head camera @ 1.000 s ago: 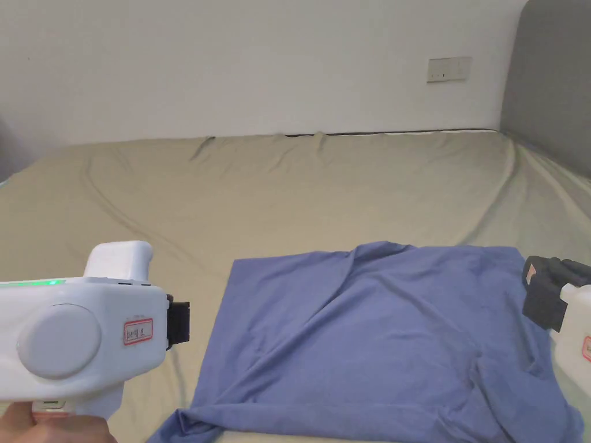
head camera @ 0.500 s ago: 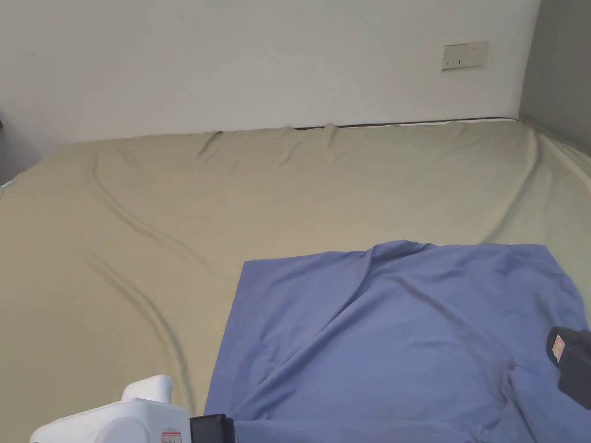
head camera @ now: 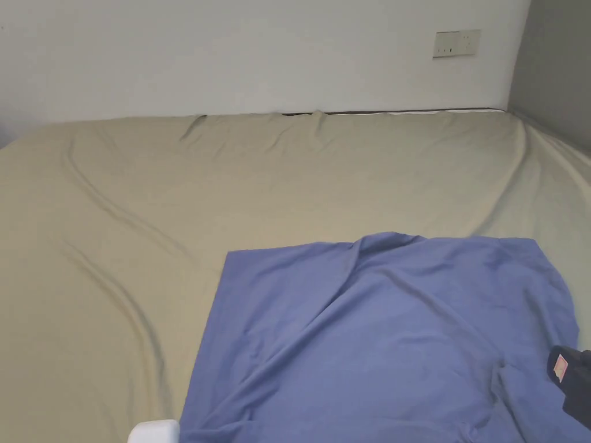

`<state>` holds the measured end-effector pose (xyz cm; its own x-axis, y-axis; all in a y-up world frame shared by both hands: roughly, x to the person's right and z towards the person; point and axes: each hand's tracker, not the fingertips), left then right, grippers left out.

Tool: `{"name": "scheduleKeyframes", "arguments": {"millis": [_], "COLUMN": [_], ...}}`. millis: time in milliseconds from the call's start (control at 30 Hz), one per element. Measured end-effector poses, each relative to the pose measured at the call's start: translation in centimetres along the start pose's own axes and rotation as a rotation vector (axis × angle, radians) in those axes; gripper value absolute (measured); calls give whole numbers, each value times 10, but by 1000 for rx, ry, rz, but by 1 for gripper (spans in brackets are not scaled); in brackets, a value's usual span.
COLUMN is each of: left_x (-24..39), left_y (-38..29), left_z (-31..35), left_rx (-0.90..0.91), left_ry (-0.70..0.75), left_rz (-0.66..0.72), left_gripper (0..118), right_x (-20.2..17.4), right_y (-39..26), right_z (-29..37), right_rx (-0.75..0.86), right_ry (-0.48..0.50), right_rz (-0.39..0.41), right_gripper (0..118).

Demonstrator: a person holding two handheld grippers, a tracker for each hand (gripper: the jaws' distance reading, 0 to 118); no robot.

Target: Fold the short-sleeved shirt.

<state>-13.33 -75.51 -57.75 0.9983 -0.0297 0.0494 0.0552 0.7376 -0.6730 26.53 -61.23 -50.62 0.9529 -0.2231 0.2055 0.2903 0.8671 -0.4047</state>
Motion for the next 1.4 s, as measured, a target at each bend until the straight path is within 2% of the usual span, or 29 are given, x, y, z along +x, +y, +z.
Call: {"name": "scheduleKeyframes", "arguments": {"millis": [200,267,333,367,400,433,467,567,600,700,767,867,900,967,1067,1100,1133,1200,1233,1267,1333,1400], "left_x": [-10,-20,-37,-44,-47,-47,-44,-6,-4,-8,-10,-8,-8,-5,5,6,7,2,-1,-4,-10,-17], "left_y": [21,34,44,49,50,49,49,55,59,79,88,99,101,101,96,95,95,96,96,96,95,94], "left_z": [4,16,26,28,27,26,22,16,15,11,15,23,21,10,4,1,0,1,3,4,6,4], "left_rx": [-107,-139,-185,-208,-194,-219,-245,-268,-286,-310,-250,-213,-221,-236,-248,-250,-264,-263,-263,-263,-257,-261], "left_ry": [-36,-61,-100,-116,-210,-290,-334,-172,-192,-298,-309,-304,-305,-326,-316,-318,-319,-324,-319,-309,-310,-320], "left_rz": [28,17,109,187,310,404,360,30,12,170,132,74,84,117,49,60,78,91,88,94,126,197], "left_gripper": [117,104,65,30,9,9,9,9,9,9,9,9,9,9,9,9,9,9,9,9,9,9], "right_x": [5,9,13,15,16,16,16,20,22,27,31,40,44,44,38,36,34,32,33,33,38,42], "right_y": [-1,0,0,-1,-2,-1,0,-2,-3,-5,-14,-33,-43,-58,-70,-74,-75,-76,-76,-75,-67,-60], "right_z": [2,0,-2,-3,-4,-4,-4,-4,-4,-4,-3,-10,-16,-25,-31,-35,-40,-42,-40,-35,-35,-34], "right_rx": [6,2,-1,0,-2,-5,-12,-21,-29,-80,-88,-195,-250,-330,-327,-314,-321,-307,-257,-230,-236,-216], "right_ry": [-1,-11,-11,-13,-16,-16,-16,-39,-73,-175,-188,-193,-188,-193,-168,-164,-194,-205,-222,-239,-160,-151], "right_rz": [-17,-33,-48,-54,-60,-63,-64,-64,-65,-43,-48,-69,-58,-22,57,88,111,106,95,86,33,14], "right_gripper": [3,3,3,3,3,3,3,3,3,6,23,78,89,89,88,76,69,46,12,12,12,12]}}
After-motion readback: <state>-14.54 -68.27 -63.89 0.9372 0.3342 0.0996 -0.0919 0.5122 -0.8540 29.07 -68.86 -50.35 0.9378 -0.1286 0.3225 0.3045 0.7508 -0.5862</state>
